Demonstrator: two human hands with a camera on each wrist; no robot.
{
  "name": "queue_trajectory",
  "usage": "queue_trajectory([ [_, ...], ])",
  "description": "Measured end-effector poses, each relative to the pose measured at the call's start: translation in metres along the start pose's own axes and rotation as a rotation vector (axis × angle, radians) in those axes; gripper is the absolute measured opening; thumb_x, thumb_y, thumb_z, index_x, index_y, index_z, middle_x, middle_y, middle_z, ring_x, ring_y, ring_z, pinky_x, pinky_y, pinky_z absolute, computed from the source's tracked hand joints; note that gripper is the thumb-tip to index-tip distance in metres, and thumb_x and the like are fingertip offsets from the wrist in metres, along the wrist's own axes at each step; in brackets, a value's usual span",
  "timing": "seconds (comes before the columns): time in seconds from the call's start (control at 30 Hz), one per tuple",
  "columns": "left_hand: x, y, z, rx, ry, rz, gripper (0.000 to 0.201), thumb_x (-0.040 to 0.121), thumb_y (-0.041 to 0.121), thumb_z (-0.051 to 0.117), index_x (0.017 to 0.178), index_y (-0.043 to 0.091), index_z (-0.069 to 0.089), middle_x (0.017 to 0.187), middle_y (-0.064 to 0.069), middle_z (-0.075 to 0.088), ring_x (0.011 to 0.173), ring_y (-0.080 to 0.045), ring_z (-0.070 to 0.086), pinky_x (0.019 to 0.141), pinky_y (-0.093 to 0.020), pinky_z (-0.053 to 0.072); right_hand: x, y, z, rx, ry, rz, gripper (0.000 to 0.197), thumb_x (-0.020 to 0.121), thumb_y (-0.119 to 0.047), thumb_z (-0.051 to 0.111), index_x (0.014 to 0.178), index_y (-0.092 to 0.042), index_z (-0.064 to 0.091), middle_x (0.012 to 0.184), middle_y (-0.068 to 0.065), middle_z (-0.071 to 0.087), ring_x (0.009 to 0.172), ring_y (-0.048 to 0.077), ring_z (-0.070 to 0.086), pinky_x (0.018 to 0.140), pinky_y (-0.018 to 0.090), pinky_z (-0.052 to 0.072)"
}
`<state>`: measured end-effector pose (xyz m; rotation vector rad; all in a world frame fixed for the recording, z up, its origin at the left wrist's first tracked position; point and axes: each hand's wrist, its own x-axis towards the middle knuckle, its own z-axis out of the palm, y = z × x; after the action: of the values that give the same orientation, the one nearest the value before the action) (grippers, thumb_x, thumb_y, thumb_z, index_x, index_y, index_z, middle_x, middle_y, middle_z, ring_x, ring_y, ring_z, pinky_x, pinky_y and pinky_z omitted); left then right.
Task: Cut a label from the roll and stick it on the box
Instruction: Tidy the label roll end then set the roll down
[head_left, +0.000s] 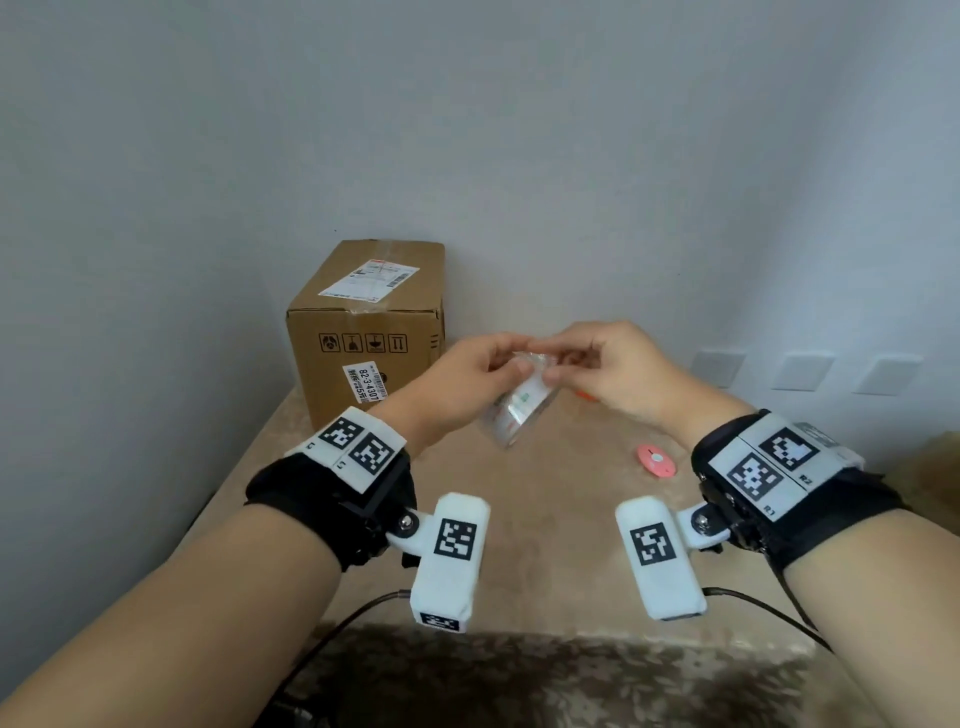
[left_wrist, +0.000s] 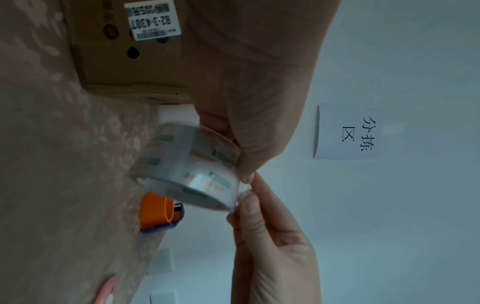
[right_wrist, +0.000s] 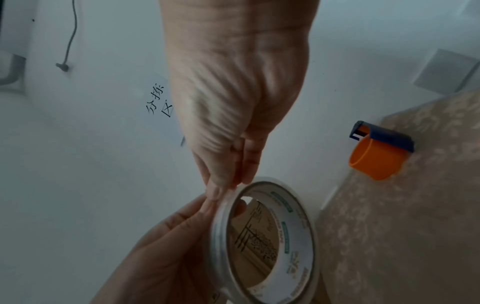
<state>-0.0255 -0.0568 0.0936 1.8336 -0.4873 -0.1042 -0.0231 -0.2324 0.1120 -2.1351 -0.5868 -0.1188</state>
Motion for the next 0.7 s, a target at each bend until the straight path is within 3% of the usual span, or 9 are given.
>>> queue_trajectory([
  [0.07, -0.002, 0.004, -0.003, -0.003, -0.067, 0.005, 0.032, 0.098, 0.007, 0.044, 0.129, 0.003, 0.052, 0.111, -0.011, 0.066, 0.089, -0.005, 0.063, 0.075, -0.012, 0.05, 0.0, -0.003, 0.0, -0.006, 0.015, 0.009, 0.026, 0.08, -0.005, 0.069, 0.106, -0.007, 0.071, 0.075, 0.0, 0.066, 0.059, -0.007, 0.056, 0.063, 0.005, 0.043],
  [0.13, -0.002, 0.007, -0.006, 0.001, -0.112, -0.001, 0.032, 0.098, 0.009, 0.044, 0.129, 0.003, 0.053, 0.114, -0.012, 0.066, 0.093, -0.009, 0.063, 0.08, -0.016, 0.049, 0.0, -0.003, 0.002, 0.021, 0.042, 0.016, 0.014, 0.079, -0.005, 0.071, 0.09, -0.014, 0.074, 0.076, 0.003, 0.072, 0.07, 0.003, 0.061, 0.07, 0.015, 0.048],
  [0.2, -0.003, 0.009, -0.009, 0.014, -0.112, -0.023, 0.035, 0.098, 0.013, 0.046, 0.132, 0.005, 0.051, 0.123, -0.014, 0.064, 0.101, -0.014, 0.061, 0.083, -0.02, 0.048, -0.001, -0.001, 0.004, 0.081, 0.082, 0.004, 0.022, 0.077, -0.005, 0.073, 0.07, -0.026, 0.071, 0.059, -0.013, 0.07, 0.06, -0.004, 0.062, 0.063, 0.007, 0.048],
  [0.27, -0.004, 0.012, -0.011, 0.053, -0.113, -0.036, 0.039, 0.098, 0.017, 0.048, 0.135, 0.007, 0.048, 0.128, -0.014, 0.062, 0.109, -0.018, 0.061, 0.091, -0.027, 0.047, -0.002, 0.001, 0.006, 0.122, 0.111, 0.008, 0.028, 0.076, -0.005, 0.074, 0.063, -0.029, 0.067, 0.051, -0.016, 0.067, 0.051, -0.007, 0.06, 0.056, 0.004, 0.046],
  [0.33, -0.005, 0.015, -0.012, 0.097, -0.117, -0.031, 0.041, 0.097, 0.015, 0.049, 0.137, 0.008, 0.045, 0.13, -0.01, 0.06, 0.117, -0.019, 0.058, 0.1, -0.03, 0.045, -0.003, 0.003, 0.007, 0.18, 0.116, 0.02, 0.026, 0.077, -0.005, 0.073, 0.064, -0.027, 0.067, 0.054, -0.011, 0.067, 0.05, -0.003, 0.059, 0.056, 0.008, 0.047],
  [0.4, -0.005, 0.017, -0.013, 0.138, -0.093, -0.026, 0.045, 0.095, 0.012, 0.053, 0.139, 0.012, 0.042, 0.127, -0.006, 0.06, 0.115, -0.015, 0.057, 0.1, -0.027, 0.043, -0.004, 0.006, 0.007, 0.304, 0.123, 0.024, 0.022, 0.079, -0.001, 0.07, 0.073, -0.022, 0.068, 0.064, -0.006, 0.067, 0.06, 0.004, 0.061, 0.06, 0.011, 0.05],
  [0.53, -0.001, 0.009, -0.013, 0.293, -0.073, 0.005, 0.057, 0.09, 0.009, 0.059, 0.141, 0.02, 0.037, 0.094, 0.006, 0.062, 0.083, -0.009, 0.055, 0.085, -0.021, 0.045, -0.002, 0.024, -0.002, 0.438, 0.14, 0.105, 0.029, 0.087, -0.001, 0.059, 0.104, -0.025, 0.06, 0.085, -0.001, 0.06, 0.073, 0.012, 0.058, 0.065, 0.016, 0.052],
  [0.6, 0.008, 0.003, -0.01, 0.441, -0.028, 0.023, 0.059, 0.089, 0.012, 0.06, 0.142, 0.019, 0.033, 0.08, 0.009, 0.061, 0.073, -0.007, 0.054, 0.074, -0.019, 0.043, 0.002, 0.035, -0.005, 0.407, 0.208, 0.194, 0.024, 0.092, -0.003, 0.052, 0.105, -0.022, 0.06, 0.087, 0.001, 0.062, 0.071, 0.013, 0.057, 0.06, 0.015, 0.051],
  [0.7, 0.028, -0.006, -0.005, 0.719, -0.012, 0.05, 0.053, 0.088, 0.016, 0.058, 0.137, 0.015, 0.039, 0.087, 0.0, 0.065, 0.081, -0.016, 0.057, 0.077, -0.028, 0.045, 0.014, 0.059, -0.004, 0.367, 0.343, 0.321, 0.026, 0.094, 0.003, 0.041, 0.095, -0.012, 0.062, 0.079, 0.002, 0.061, 0.064, 0.014, 0.054, 0.051, 0.013, 0.047],
])
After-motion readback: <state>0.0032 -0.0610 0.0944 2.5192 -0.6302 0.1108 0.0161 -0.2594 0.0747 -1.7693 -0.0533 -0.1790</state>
